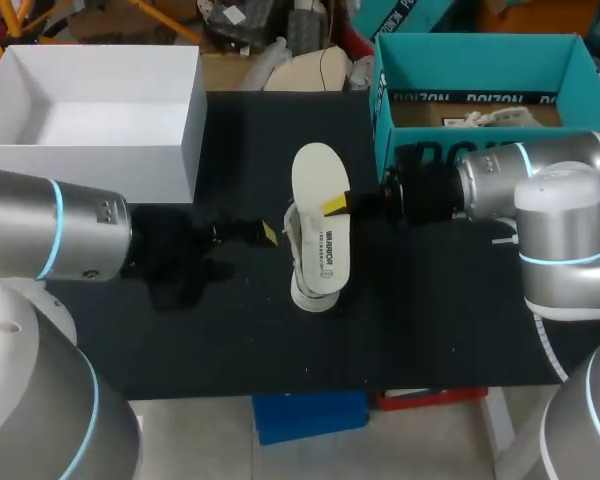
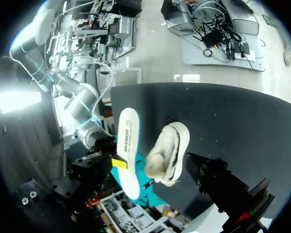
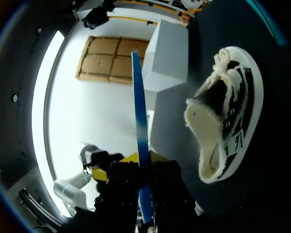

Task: Take the shoe out of the shoebox, open the shoe tongue, remove and reinsert the insole, then place the shoe into the shoebox

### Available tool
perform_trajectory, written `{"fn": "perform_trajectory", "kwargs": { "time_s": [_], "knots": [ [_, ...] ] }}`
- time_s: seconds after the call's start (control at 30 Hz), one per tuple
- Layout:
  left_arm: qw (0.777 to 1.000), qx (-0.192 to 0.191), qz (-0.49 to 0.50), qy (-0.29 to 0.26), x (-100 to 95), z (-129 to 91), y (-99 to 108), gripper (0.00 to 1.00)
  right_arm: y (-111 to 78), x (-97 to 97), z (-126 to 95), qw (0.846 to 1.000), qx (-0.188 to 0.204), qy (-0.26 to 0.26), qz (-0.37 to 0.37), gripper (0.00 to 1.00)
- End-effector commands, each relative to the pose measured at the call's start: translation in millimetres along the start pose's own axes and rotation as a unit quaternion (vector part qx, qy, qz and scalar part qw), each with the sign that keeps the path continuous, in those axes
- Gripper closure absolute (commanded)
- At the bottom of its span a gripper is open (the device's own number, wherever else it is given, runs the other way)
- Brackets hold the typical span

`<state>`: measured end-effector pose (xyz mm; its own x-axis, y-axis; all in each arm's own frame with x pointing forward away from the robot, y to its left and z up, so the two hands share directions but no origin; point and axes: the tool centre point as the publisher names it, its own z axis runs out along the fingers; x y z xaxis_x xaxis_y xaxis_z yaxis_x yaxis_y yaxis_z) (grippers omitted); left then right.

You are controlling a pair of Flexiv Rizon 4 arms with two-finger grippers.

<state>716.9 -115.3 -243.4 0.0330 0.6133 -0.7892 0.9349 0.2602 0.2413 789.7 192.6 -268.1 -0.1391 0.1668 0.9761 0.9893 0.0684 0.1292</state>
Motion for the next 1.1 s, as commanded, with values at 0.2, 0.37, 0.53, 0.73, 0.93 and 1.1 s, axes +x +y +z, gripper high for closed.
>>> {"fn": "perform_trajectory", "kwargs": {
  "time_s": [0.2, 0.37, 0.53, 0.73, 0.93, 1.1],
  "knots": [
    [0.956, -0.049, -0.071, -0.28, 18.1, -13, -5, 0.0, -0.2, -0.1, 1, 1.0, -0.001, -0.001, 0.0, 1.0],
    [0.956, -0.049, -0.071, -0.28, 18.1, -13, -5, 0.0, -0.2, -0.1, 1, 1.0, -0.001, -0.001, 0.0, 1.0],
    [0.956, -0.049, -0.071, -0.28, 18.1, -13, -5, 0.0, -0.2, -0.1, 1, 1.0, -0.001, -0.001, 0.0, 1.0],
    [0.946, -0.049, -0.06, -0.314, 17.3, -10, -8, 0.0, -0.2, -0.1, 1, 1.0, -0.001, -0.001, 0.0, 1.0],
    [0.939, -0.066, -0.037, -0.335, 10.2, -5, -6, 0.0, -0.2, -0.1, 1, 1.0, -0.001, -0.001, 0.0, 1.0],
    [0.942, -0.069, -0.009, -0.33, 2.4, -4, -5, 0.0, -0.2, -0.1, 1, 1.0, -0.001, -0.001, 0.0, 1.0]
  ]
}}
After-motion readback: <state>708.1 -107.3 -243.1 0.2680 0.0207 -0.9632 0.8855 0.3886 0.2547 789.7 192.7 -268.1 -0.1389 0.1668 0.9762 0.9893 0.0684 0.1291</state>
